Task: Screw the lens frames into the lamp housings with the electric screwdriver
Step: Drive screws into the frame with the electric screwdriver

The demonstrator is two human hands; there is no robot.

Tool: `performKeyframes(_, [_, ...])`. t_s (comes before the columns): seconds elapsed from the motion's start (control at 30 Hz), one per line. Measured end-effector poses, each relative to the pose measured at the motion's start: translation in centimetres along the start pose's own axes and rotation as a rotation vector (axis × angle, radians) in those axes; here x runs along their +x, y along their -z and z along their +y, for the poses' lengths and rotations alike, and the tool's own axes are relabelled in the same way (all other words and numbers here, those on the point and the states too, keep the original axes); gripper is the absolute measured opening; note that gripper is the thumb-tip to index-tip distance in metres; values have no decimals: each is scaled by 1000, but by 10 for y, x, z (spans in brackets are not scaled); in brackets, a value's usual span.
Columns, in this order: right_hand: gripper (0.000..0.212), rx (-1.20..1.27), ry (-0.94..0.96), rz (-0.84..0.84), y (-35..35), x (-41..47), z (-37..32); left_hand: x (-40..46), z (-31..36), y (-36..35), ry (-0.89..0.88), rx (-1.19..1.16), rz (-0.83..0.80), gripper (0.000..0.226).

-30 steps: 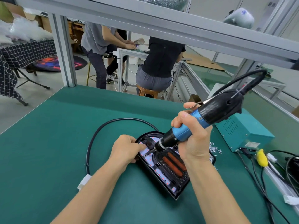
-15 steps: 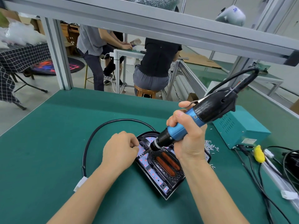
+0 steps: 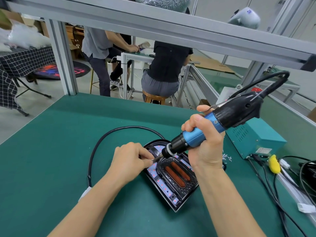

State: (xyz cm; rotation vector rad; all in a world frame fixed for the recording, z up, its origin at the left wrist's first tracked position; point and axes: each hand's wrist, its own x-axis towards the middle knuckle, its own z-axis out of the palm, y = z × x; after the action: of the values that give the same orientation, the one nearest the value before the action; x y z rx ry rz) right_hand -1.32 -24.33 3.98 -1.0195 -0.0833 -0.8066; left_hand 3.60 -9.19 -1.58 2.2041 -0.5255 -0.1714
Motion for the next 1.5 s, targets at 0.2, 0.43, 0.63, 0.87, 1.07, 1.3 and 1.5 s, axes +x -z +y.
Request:
performKeyframes(0.2, [20,12,10,34,0,2,-5,0,-4,1,-30,-77,-15,16])
performKeyframes(0.43, [19,71,-1,53,-4,3,-14,-6,-12,0,41,-388,-25,13])
performKeyframes(0.63, [20,105,-10,63,-5,2,-19,-9,-12,-2,101,-626,-41,7])
performKeyframes(0.87, [20,114,-12,68,-6,3,-22,-10,-11,-3,109,-705,-79,5])
performKeyframes(1.07, [19,130,-11,72,-6,3,-24,-10,-11,-5,86,-726,-81,6])
performKeyframes(1.3, [19,138,-8,86,-5,4,-25,-8,-11,-8,74,-744,-80,6])
performKeyframes(1.5, [19,151,-7,109,-3,5,-24,-7,-10,-11,32,-735,-43,5])
